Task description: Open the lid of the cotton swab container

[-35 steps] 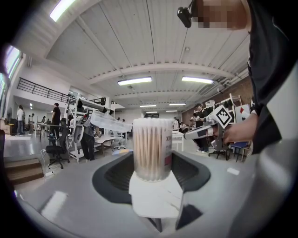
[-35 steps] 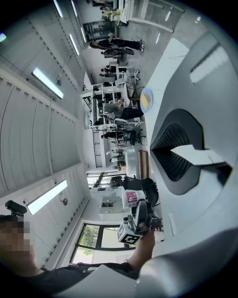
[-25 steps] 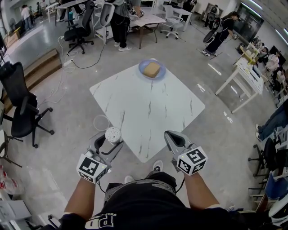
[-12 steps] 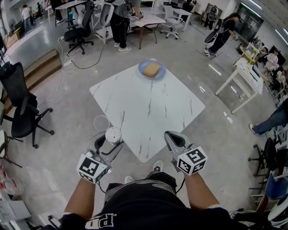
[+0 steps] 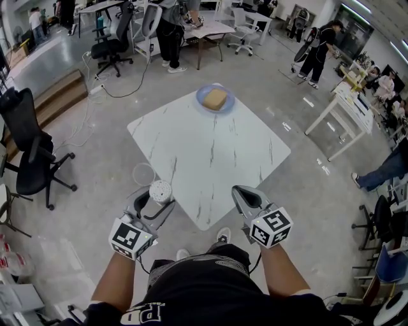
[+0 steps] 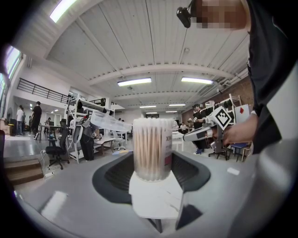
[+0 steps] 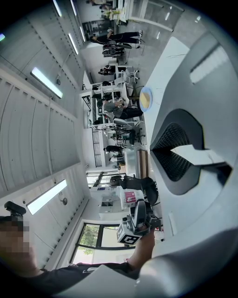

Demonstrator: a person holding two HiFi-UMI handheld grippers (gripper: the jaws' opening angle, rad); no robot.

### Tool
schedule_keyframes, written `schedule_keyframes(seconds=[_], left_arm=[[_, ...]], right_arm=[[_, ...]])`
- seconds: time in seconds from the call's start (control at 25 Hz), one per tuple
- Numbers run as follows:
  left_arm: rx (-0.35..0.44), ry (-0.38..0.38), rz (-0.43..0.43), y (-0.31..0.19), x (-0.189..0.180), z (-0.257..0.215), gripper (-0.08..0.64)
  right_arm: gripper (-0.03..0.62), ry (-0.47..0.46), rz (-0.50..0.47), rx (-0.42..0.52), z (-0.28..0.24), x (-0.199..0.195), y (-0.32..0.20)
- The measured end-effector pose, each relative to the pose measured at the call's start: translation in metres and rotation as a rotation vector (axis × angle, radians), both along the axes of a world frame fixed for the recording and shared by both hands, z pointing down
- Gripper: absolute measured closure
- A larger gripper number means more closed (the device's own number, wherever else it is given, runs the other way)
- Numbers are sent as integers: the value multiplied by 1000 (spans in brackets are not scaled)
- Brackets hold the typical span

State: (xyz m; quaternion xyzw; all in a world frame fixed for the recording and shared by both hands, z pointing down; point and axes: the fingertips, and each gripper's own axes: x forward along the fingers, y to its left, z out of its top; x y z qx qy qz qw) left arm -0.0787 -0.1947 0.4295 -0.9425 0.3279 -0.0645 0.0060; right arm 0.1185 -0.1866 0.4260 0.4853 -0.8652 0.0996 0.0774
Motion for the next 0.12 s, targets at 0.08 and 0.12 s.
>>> schedule_keyframes(seconds=[0.08,0.12], left_arm=[[1,-1,0,0,0,0,259],[2,-1,-1,0,-1,1,259]], right_arm=[[592,0,0,0,1,0,0],[592,0,-1,1,1,-1,0]])
